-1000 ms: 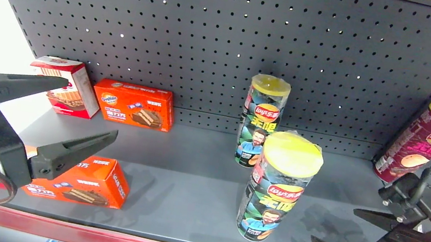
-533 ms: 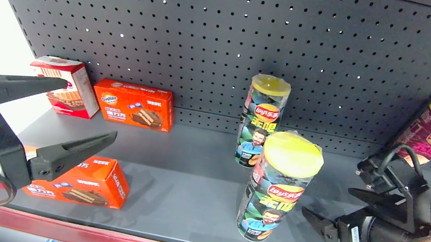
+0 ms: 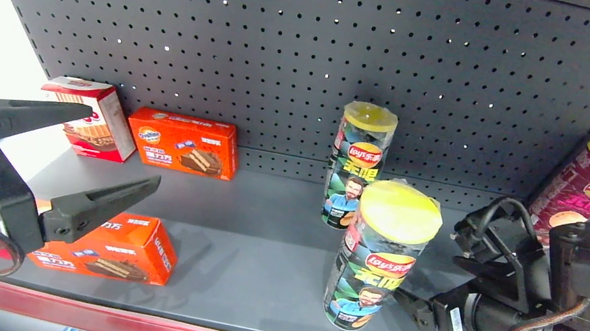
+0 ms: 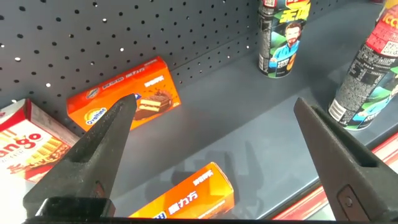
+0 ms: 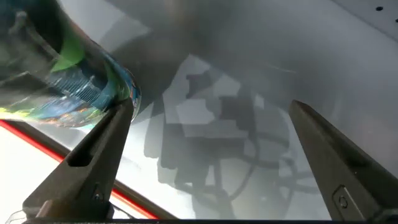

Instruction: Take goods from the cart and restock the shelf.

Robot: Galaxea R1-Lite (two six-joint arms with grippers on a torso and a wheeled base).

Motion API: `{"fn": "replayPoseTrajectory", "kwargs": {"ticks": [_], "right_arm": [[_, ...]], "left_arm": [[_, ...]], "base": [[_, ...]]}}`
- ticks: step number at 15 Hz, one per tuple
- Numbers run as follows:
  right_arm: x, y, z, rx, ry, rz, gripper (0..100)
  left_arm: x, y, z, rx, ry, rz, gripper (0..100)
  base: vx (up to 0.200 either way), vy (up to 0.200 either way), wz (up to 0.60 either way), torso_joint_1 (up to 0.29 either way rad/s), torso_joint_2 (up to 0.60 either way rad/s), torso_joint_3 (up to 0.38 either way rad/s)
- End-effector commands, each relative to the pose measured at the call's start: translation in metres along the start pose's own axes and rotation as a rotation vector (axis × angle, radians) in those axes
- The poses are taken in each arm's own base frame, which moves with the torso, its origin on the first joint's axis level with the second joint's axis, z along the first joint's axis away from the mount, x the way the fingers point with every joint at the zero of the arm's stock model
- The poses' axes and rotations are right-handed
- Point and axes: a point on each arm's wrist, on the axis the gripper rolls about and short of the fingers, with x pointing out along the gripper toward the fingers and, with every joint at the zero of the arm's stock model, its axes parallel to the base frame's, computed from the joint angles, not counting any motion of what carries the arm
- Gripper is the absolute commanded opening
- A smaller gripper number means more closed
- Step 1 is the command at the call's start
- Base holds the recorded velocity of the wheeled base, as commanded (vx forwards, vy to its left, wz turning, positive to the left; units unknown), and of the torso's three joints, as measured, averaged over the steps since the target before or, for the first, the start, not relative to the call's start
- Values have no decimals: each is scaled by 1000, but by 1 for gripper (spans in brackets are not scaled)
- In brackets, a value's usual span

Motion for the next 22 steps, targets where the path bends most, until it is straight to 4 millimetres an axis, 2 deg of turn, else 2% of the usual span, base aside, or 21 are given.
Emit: {"fn": "replayPoseTrajectory", "kwargs": {"ticks": [1, 7, 12, 18, 22], "right_arm": [[6, 5, 1, -9, 8, 12, 100], [-2, -4, -4, 4, 8, -11, 100], [5, 5, -1, -11, 14, 14, 100], [3, 4, -1, -10, 11, 15, 100], [10, 11, 3, -20, 11, 31, 100]], "left_arm": [[1, 0, -1, 0, 5, -1, 100], [1, -1, -3, 0, 11, -4, 100], [1, -1, -3, -2, 11, -4, 100], [1, -1, -3, -3, 11, -4, 100], [1, -1, -3, -3, 11, -4, 100]], "base": [[0, 0, 0, 0, 0, 0], [0, 0, 0, 0, 0, 0], [0, 0, 0, 0, 0, 0], [0, 0, 0, 0, 0, 0], [0, 0, 0, 0, 0, 0]]}}
